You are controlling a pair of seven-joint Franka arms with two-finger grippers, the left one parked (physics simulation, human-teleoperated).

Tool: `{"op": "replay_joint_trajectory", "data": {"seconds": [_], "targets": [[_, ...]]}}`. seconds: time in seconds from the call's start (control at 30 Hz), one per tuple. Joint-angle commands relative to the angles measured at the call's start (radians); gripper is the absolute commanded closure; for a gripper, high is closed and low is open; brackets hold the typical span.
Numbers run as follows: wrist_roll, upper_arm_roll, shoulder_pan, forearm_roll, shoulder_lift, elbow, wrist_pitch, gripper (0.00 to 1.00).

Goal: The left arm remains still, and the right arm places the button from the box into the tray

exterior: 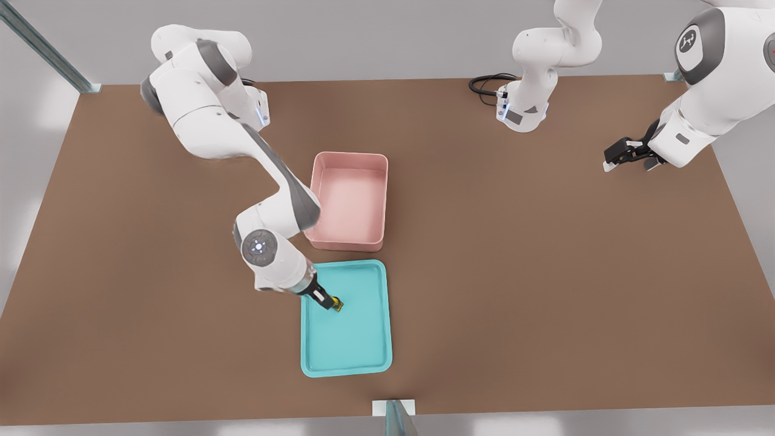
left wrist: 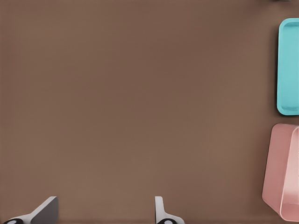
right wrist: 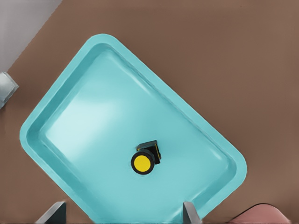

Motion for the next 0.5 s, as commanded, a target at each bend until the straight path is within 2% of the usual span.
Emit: {"op": "replay_joint_trajectory", "data": {"seconds": [0.0, 0.03, 0.07, 0.1, 0.13, 0.17, 0.23, 0.47], "targets": [[-1.17, 0.003, -0.085, -0.059, -0.076, 0.012, -0.382, 0.0], [-1.454, 0.005, -0.125, -0.113, -0.088, 0.012, -0.45, 0.0], [-1.589, -0.037, -0.116, -0.145, -0.172, 0.017, -0.549, 0.0], [-1.577, -0.184, -0.042, -0.082, -0.312, -0.04, -0.628, 0.0], [-1.499, -0.293, -0.005, -0.03, -0.372, -0.048, -0.677, 0.0], [-1.351, -0.318, 0.021, 0.006, -0.455, -0.109, -0.675, 0.0], [-1.326, -0.334, 0.015, 0.031, -0.585, -0.293, -0.586, 0.0], [-1.329, -0.354, -0.002, 0.028, -0.605, -0.298, -0.589, 0.0]]}}
